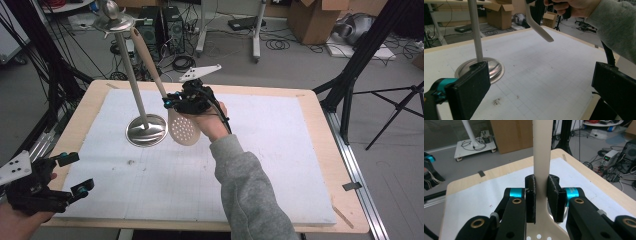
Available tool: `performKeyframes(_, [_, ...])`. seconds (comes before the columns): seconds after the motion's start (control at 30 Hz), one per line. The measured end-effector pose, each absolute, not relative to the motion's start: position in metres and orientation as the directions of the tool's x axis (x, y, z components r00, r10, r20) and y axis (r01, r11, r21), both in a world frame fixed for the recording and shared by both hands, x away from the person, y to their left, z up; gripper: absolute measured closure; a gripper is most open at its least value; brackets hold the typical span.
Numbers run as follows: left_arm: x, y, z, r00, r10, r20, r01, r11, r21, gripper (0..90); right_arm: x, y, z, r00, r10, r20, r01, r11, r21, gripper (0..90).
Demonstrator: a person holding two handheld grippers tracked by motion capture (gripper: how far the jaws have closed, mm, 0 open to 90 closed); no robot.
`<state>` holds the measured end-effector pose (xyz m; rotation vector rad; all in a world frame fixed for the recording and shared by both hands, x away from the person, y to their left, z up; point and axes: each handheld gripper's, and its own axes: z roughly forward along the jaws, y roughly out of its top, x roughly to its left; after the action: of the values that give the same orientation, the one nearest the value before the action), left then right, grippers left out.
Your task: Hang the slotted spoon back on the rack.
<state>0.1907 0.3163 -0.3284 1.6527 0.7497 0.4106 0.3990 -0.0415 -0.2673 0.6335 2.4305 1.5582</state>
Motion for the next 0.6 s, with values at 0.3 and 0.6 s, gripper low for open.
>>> performKeyframes(0.3, [0.189,0.318,-0.328,0.727,0.674,-0.134,0.247,-0.075,0.966,2.4,0.403,-0.030,-0.272,-0.885,0.463,0.057,0.247,0.361,0.899,78.0])
performKeyframes(0.6, [0.188,0.319,-0.327,0.726,0.675,-0.134,0.242,-0.068,0.968,2.4,0.407,-0.019,-0.276,-0.880,0.473,0.047,0.242,0.361,0.901,77.9])
